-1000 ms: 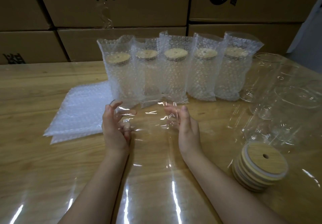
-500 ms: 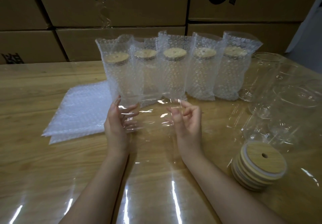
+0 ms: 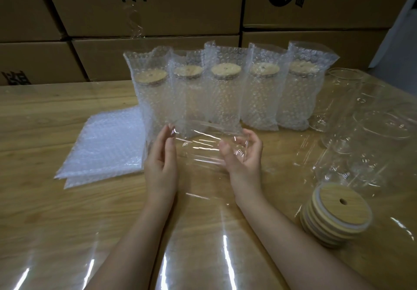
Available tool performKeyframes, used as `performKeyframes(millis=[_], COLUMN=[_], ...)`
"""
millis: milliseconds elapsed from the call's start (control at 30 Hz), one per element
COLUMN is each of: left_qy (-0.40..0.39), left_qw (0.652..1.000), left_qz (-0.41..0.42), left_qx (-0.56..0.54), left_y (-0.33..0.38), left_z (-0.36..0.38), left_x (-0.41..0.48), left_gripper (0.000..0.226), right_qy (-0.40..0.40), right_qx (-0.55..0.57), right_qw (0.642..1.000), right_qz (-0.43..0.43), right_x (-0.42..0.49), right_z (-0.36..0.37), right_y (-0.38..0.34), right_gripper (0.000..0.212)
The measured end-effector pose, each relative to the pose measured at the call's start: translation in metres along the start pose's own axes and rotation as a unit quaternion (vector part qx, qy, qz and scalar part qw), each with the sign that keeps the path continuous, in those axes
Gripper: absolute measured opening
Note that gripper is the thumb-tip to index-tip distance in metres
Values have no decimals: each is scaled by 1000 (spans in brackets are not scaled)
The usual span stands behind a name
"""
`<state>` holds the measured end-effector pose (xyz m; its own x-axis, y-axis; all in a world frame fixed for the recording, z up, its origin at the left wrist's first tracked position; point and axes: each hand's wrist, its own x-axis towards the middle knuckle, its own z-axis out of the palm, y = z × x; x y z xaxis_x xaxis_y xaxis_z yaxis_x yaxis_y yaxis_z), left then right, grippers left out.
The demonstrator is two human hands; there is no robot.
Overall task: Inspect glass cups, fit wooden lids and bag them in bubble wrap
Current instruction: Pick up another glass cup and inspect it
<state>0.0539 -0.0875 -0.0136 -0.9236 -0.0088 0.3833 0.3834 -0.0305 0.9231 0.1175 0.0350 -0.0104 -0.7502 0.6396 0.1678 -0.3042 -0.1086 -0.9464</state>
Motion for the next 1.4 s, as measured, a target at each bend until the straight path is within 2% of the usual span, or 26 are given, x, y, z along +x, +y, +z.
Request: performKeyframes(millis=[100, 233, 300, 433, 567, 633, 800, 1000, 1100, 1233, 1300, 1400], left_qy=[-24, -58, -57, -40, -24, -18, -16, -49, -69, -86, -90, -98], left_qw=[1000, 997, 996, 970, 949, 958, 976, 992, 994, 990, 986, 982], left_qz=[4, -22, -46, -178, -234, -217, -168, -90, -57, -86, -119, -136], left_qx=[7, -34, -59, -162, -210, -188, -137, -73, -55, -65, -74, -84], left_y=[-6, -5, -3, 1, 9, 9, 9, 5, 4, -2, -2, 0], left_z=[0, 1, 2, 1, -3, -2, 0, 1, 2, 2, 3, 4], left_x=[1, 2, 3, 12, 15, 13, 10, 3, 2, 3, 4, 6], left_gripper=[34, 34, 34, 41, 50, 43, 23, 34, 40, 32, 22, 22], right_qy=[34, 31, 24, -15, -61, -62, -42, 2, 30, 47, 53, 40], right_qx=[59, 119, 99, 30, -36, -63, -71, -76, -47, 30, 10, 16], right_qw=[997, 991, 994, 999, 997, 996, 996, 996, 998, 998, 998, 999], right_qz=[45, 50, 50, 30, 14, -7, -13, -40, -24, 15, 28, 23], right_x=[4, 4, 6, 4, 0, -2, -2, 0, 3, 7, 7, 7], right_z=[-2, -1, -2, -3, 1, 1, 0, -1, -1, -3, -3, -3], right_y=[-3, -5, -6, -6, -3, -1, 2, 6, 3, 0, 1, -1], right_gripper=[57, 52, 53, 45, 56, 61, 56, 69, 67, 78, 73, 62])
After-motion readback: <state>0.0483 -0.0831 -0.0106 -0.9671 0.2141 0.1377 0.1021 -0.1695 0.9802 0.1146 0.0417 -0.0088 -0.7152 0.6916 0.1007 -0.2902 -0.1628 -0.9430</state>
